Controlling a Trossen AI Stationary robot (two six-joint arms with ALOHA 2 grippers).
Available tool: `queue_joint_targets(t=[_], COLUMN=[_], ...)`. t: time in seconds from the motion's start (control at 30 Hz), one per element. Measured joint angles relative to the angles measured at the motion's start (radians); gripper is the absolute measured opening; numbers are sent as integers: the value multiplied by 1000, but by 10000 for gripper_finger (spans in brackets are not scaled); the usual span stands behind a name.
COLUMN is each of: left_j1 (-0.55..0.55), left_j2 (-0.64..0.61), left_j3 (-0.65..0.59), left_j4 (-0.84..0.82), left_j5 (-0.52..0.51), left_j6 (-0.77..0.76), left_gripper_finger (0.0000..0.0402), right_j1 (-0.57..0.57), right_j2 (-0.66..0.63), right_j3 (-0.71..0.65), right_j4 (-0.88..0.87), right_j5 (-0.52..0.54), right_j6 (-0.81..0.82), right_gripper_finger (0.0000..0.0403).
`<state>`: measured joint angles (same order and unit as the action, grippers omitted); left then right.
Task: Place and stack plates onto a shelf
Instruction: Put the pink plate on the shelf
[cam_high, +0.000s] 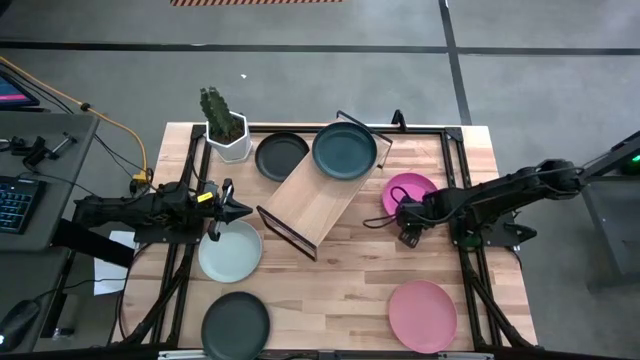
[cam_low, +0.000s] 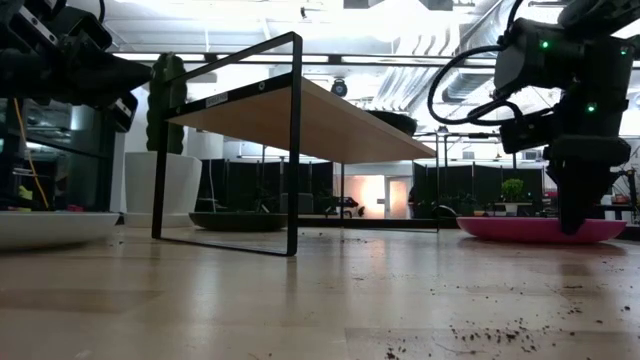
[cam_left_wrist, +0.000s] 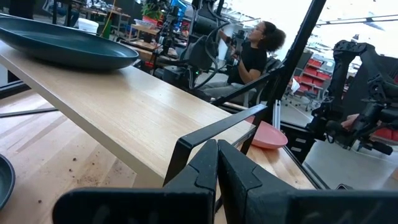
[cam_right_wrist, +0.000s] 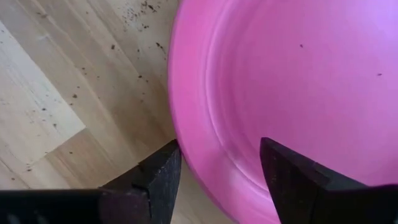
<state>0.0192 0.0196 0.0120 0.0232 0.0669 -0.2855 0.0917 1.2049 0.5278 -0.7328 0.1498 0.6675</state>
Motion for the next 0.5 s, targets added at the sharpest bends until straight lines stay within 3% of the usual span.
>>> queue_joint_targets(t=[0.13,0.33,0.5], left_j1=[0,0,0], left_j2=[0,0,0], left_j3=[0,0,0], left_j4=[0,0,0], left_j5=[0,0,0], left_j6=[0,0,0], left_gripper_finger=[0,0,0], right_j1=[0,0,1], right_j2=[0,0,0], right_j3=[0,0,27], right_j4=[-4,-4,-41], right_j5=[10,-39,-96], right_j6=[-7,7,31], right_gripper_finger=[148,17,12])
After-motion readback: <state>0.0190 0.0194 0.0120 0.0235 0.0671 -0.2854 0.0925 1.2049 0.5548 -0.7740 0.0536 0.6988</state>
